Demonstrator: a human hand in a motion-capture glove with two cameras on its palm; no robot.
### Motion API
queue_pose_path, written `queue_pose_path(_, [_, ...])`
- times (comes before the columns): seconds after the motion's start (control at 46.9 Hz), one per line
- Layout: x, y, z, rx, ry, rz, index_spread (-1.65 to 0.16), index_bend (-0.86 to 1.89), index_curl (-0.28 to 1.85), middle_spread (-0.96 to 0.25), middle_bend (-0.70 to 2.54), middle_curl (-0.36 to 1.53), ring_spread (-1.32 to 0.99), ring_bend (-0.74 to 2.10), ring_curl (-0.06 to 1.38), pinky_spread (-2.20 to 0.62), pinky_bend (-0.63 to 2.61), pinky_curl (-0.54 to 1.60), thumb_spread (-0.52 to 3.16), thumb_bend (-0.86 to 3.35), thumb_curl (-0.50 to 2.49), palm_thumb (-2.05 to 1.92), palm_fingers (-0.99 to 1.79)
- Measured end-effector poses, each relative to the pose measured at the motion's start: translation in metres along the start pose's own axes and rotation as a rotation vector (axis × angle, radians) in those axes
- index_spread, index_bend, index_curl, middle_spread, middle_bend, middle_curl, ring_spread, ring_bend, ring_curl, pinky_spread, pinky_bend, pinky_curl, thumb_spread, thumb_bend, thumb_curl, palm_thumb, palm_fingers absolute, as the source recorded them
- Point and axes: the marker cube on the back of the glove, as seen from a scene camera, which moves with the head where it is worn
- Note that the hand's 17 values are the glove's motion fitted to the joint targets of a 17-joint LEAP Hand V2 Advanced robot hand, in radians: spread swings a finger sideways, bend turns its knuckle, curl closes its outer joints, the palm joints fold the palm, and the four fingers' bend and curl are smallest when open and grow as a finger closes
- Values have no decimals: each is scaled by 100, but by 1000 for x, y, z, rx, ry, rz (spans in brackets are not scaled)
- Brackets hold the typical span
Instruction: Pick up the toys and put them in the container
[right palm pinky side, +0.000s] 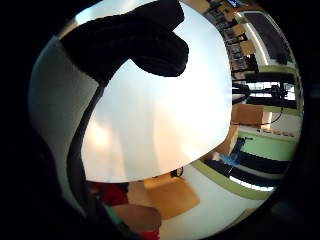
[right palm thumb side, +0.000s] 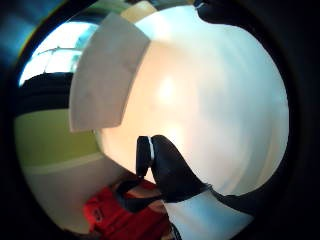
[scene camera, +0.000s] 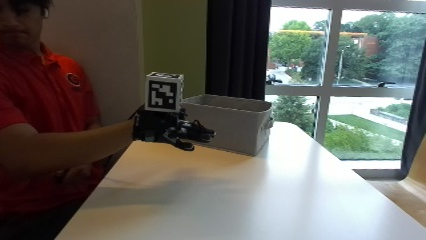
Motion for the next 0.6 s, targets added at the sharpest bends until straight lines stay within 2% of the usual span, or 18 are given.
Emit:
queue_pose_path(0.298, [-29,2,-13,18,-60,-45,-34,20,41,-4,16,30,0,17,19,10,86,32,108,-4,26,-4,-6])
queue_pose_path(0.597, [-22,6,-17,25,-55,-47,-34,20,42,-4,16,29,0,17,19,10,86,32,109,-4,26,-4,-6])
